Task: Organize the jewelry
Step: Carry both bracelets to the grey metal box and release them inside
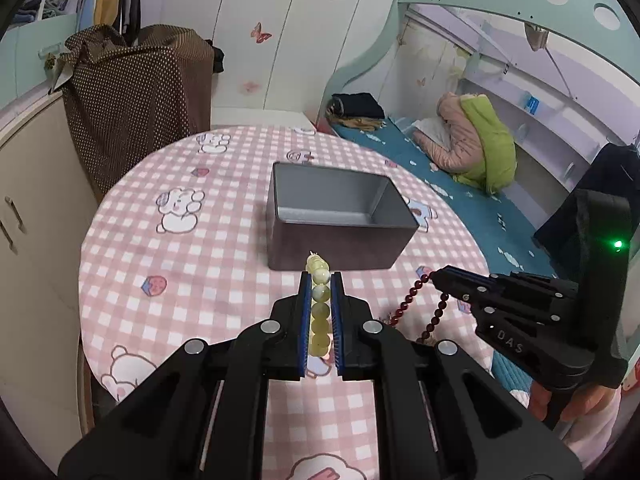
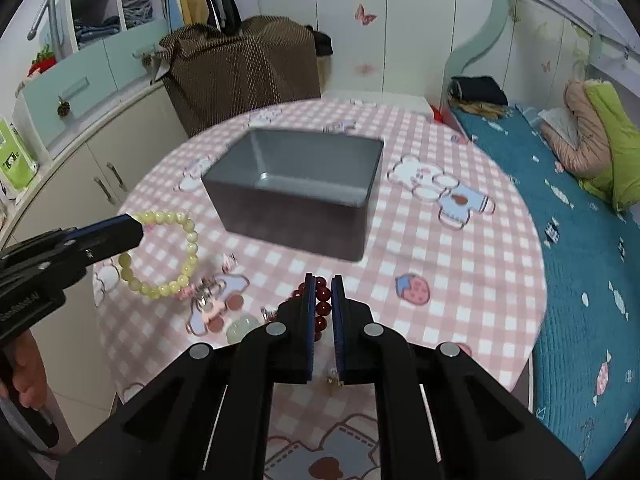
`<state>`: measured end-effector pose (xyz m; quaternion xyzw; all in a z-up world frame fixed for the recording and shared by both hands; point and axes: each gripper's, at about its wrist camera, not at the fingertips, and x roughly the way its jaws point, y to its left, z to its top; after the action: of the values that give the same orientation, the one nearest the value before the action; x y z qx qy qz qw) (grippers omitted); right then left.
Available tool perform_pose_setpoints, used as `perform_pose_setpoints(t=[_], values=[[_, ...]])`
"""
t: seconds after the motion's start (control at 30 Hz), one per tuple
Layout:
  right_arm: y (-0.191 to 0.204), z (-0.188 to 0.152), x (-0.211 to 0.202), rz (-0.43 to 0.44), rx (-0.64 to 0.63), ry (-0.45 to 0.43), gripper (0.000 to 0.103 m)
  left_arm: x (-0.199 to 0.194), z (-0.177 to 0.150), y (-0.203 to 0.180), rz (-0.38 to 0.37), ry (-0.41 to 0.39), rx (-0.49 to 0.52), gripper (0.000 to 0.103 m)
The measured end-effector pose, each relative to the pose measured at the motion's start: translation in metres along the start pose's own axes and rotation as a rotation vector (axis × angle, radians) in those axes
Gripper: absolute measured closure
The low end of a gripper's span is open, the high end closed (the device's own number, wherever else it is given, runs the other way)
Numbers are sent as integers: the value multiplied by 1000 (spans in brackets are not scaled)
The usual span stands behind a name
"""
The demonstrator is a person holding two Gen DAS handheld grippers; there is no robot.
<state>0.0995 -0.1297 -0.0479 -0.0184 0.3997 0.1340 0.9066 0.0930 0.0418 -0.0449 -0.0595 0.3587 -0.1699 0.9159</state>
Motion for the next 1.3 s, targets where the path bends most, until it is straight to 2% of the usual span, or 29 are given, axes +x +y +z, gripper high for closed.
perform_pose_setpoints(t=[0.27, 0.57, 0.77, 1.0, 1.3], values=[[-4, 20, -11, -18, 6, -65, 96, -5, 23, -4, -11, -38, 16, 94], [-6, 62, -20, -12, 14, -167, 95, 4, 61, -7, -46, -74, 47, 94], [-8, 87, -13, 3, 20, -194, 95, 16, 86, -7, -47, -79, 47, 94], [-9, 98, 4, 22, 25, -177, 95, 38, 100, -5, -50, -53, 37, 94], [-17, 93, 40, 49, 53, -94, 95, 74, 97, 1, -33, 11, 25, 94]])
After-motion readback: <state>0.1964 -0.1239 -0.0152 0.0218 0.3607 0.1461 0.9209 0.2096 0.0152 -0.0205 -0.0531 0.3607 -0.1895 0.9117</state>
